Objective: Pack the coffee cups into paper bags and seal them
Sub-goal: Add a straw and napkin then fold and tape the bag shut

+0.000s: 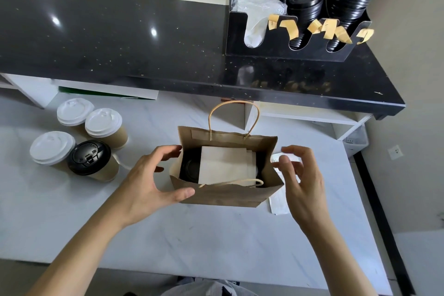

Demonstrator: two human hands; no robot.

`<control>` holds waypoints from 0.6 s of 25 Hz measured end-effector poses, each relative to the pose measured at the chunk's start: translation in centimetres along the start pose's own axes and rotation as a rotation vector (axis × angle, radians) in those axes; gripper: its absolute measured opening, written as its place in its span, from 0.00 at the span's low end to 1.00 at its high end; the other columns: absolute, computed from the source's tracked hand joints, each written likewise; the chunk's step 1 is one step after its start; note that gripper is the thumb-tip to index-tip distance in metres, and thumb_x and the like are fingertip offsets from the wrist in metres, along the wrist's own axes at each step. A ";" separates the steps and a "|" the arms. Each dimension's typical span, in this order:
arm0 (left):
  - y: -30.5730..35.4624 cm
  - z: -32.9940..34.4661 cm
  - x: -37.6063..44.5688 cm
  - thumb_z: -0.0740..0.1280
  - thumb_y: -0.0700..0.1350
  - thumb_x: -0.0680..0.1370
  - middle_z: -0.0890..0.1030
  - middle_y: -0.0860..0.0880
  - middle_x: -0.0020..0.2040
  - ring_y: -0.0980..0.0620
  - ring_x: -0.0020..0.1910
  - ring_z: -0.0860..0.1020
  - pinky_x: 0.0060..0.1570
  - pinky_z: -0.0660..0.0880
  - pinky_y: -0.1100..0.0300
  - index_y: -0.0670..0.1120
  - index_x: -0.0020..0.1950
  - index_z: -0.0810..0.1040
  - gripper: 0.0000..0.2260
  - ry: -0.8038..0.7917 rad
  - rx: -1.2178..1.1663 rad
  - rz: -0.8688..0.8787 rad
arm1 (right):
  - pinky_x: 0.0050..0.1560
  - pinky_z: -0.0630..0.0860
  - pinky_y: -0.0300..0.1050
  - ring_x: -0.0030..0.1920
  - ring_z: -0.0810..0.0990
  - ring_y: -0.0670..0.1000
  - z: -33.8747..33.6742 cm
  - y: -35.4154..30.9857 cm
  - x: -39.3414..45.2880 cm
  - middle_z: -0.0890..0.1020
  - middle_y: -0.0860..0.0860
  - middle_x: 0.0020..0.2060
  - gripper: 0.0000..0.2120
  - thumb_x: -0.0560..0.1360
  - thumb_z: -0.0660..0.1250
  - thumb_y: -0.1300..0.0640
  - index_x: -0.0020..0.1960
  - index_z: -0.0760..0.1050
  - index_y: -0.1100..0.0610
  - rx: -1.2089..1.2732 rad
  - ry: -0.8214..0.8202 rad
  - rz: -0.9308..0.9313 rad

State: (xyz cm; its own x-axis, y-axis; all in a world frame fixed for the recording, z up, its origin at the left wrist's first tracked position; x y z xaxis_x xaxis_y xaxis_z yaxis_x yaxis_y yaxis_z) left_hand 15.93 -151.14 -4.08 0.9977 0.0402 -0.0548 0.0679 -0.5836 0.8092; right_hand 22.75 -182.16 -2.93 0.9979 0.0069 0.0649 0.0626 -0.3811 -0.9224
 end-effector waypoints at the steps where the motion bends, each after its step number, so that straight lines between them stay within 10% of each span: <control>1: 0.0 0.1 0.0 0.78 0.67 0.61 0.70 0.76 0.65 0.69 0.68 0.68 0.59 0.68 0.72 0.68 0.68 0.67 0.39 -0.001 0.007 0.005 | 0.44 0.72 0.32 0.53 0.82 0.42 0.2 0.1 -0.4 0.83 0.43 0.50 0.09 0.80 0.59 0.41 0.53 0.75 0.42 0.002 -0.037 -0.001; 7: -1.6 0.2 0.2 0.81 0.54 0.69 0.79 0.62 0.62 0.62 0.61 0.76 0.56 0.72 0.67 0.70 0.65 0.72 0.29 0.021 0.115 -0.047 | 0.53 0.69 0.25 0.60 0.76 0.38 1.2 1.6 -2.5 0.77 0.33 0.58 0.16 0.74 0.65 0.33 0.59 0.73 0.36 -0.101 -0.241 -0.039; 15: -0.4 0.6 1.0 0.75 0.44 0.76 0.78 0.69 0.60 0.64 0.58 0.78 0.57 0.72 0.68 0.55 0.53 0.85 0.08 0.024 0.088 0.062 | 0.53 0.71 0.27 0.58 0.79 0.40 0.4 2.2 -1.6 0.80 0.36 0.55 0.06 0.77 0.74 0.58 0.52 0.85 0.51 -0.221 -0.188 -0.205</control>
State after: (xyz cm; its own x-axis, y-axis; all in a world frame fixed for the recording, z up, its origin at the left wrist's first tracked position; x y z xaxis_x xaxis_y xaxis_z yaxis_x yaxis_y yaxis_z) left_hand 16.93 -151.36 -4.80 0.9997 0.0207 0.0090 0.0067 -0.6543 0.7562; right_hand 21.33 -182.65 -5.21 0.9520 0.2667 0.1500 0.2773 -0.5446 -0.7915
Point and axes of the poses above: each hand's wrist, its own x-axis towards the middle knuckle, its own z-axis out of the palm, y = z × x, the point moved 7 cm from there along x, towards the middle knuckle
